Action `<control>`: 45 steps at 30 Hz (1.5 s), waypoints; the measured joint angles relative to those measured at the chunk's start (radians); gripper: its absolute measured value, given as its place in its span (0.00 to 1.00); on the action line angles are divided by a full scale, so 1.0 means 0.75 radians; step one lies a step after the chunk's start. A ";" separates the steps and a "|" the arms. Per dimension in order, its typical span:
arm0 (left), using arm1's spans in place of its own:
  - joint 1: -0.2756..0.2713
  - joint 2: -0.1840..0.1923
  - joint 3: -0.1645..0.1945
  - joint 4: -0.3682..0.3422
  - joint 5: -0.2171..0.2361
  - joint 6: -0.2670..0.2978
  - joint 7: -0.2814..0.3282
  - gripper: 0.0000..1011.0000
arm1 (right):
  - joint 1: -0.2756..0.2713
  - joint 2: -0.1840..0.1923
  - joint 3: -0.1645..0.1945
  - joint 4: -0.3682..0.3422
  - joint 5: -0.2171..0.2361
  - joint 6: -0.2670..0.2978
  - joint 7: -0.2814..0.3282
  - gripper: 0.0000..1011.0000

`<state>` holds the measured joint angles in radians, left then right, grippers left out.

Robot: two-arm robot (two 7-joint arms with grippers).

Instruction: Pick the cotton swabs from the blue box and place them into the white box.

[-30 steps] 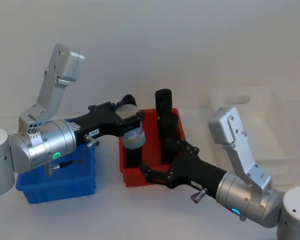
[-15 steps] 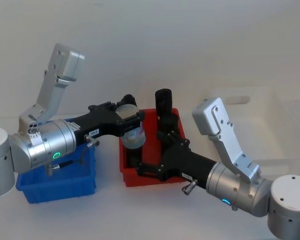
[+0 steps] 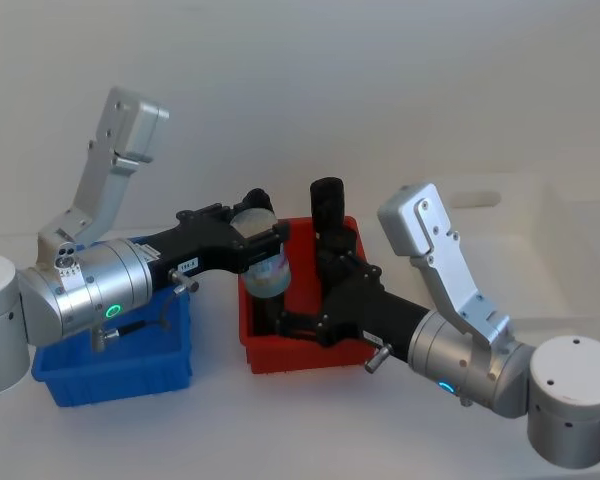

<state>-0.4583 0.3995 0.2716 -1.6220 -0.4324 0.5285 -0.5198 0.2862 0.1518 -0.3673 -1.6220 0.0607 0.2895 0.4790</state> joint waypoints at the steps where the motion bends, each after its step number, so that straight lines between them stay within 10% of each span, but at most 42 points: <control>1: 0.000 0.000 0.000 0.000 0.000 0.000 0.000 0.64 | 0.007 -0.003 0.000 0.010 -0.004 -0.002 -0.004 0.99; 34: 0.000 0.000 0.000 0.000 0.000 0.000 0.000 0.64 | 0.161 -0.092 -0.024 0.232 -0.023 -0.065 0.030 0.99; 45: 0.000 0.000 0.000 0.000 0.000 0.000 0.000 0.64 | 0.193 -0.110 -0.029 0.296 -0.003 -0.084 0.043 0.75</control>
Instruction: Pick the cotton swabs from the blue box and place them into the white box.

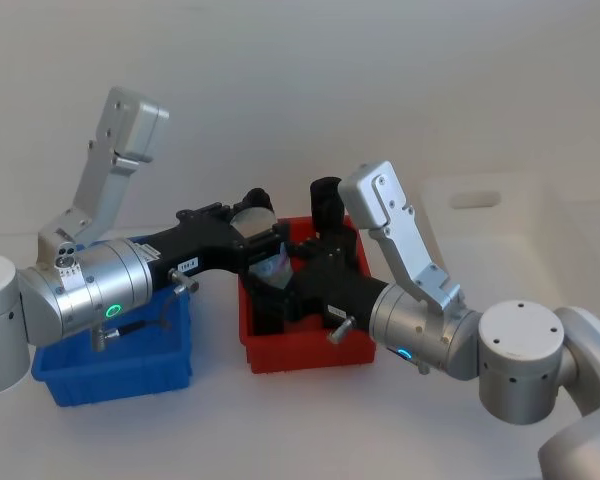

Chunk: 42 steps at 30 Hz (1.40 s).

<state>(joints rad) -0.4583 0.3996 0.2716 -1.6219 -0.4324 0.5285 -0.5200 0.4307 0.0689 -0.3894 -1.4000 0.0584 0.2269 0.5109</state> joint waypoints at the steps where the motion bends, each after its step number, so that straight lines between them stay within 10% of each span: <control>1: 0.000 0.000 0.000 0.000 0.000 0.000 0.000 0.64 | 0.002 -0.002 -0.001 0.005 0.002 -0.003 0.002 0.73; 14: 0.000 0.000 0.000 0.000 0.000 0.000 0.000 0.65 | 0.018 -0.009 -0.007 0.030 0.016 -0.019 0.011 0.65; 27: 0.000 0.000 0.000 0.000 0.000 0.000 0.000 0.99 | 0.022 -0.009 -0.014 0.032 0.024 -0.025 0.007 0.65; 42: 0.000 0.000 0.000 0.000 0.000 0.000 0.000 0.99 | 0.001 0.007 -0.017 0.001 0.023 0.006 -0.053 0.65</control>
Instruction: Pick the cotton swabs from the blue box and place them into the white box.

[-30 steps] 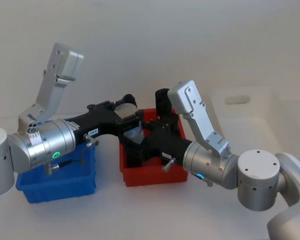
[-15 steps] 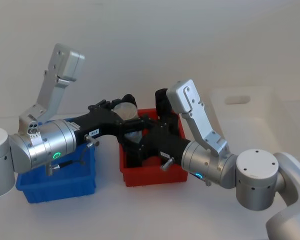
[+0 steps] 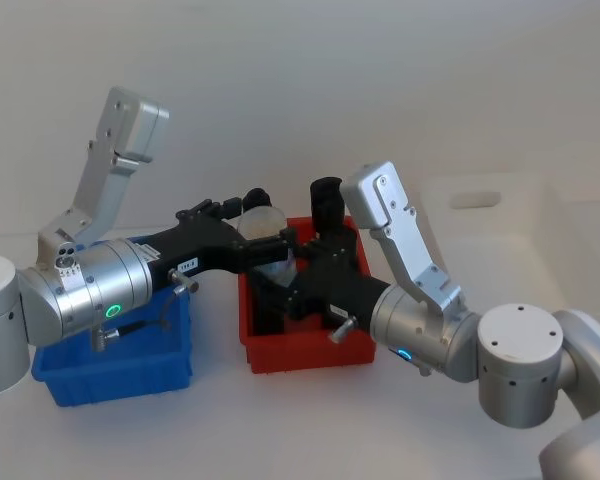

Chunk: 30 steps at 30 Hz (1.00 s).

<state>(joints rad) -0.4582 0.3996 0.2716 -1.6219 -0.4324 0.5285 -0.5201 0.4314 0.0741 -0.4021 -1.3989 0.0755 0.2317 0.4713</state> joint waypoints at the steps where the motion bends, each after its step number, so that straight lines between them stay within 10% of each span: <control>1: 0.000 0.000 0.000 0.000 0.000 0.000 0.000 0.99 | -0.007 0.005 0.002 -0.008 -0.001 0.007 -0.015 0.65; 30: 0.000 0.000 0.000 0.000 0.000 0.000 0.000 0.99 | -0.187 0.197 0.156 -0.233 0.117 0.117 -0.395 0.65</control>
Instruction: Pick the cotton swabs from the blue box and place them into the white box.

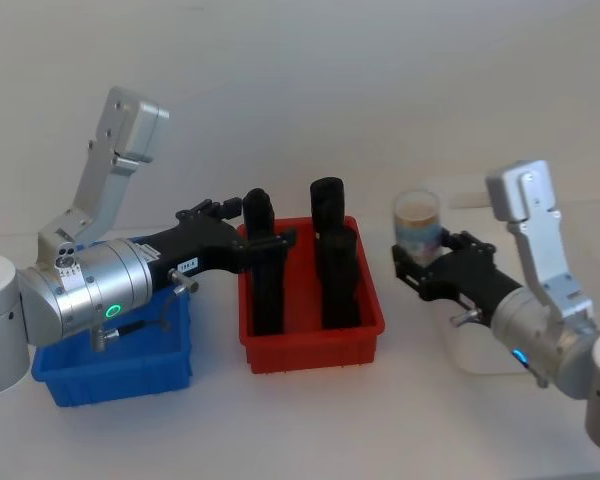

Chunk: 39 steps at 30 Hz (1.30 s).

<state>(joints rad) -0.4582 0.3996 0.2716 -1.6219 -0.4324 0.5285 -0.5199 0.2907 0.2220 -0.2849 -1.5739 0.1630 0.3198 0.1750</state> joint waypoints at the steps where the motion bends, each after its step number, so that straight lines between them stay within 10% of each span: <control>1: 0.000 0.000 0.000 0.000 0.000 0.000 0.000 0.99 | -0.005 0.006 0.006 -0.005 0.008 0.002 -0.014 0.65; 25: 0.000 0.000 0.000 0.000 0.000 0.000 0.000 0.99 | -0.081 0.149 0.180 0.008 0.171 0.058 -0.243 0.66; 39: 0.000 0.000 0.000 0.000 0.000 0.000 0.000 0.99 | -0.056 0.154 0.199 0.071 0.177 0.049 -0.238 0.99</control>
<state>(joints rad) -0.4583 0.3996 0.2716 -1.6219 -0.4325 0.5285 -0.5199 0.2485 0.3378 -0.1355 -1.5209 0.2956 0.3566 -0.0036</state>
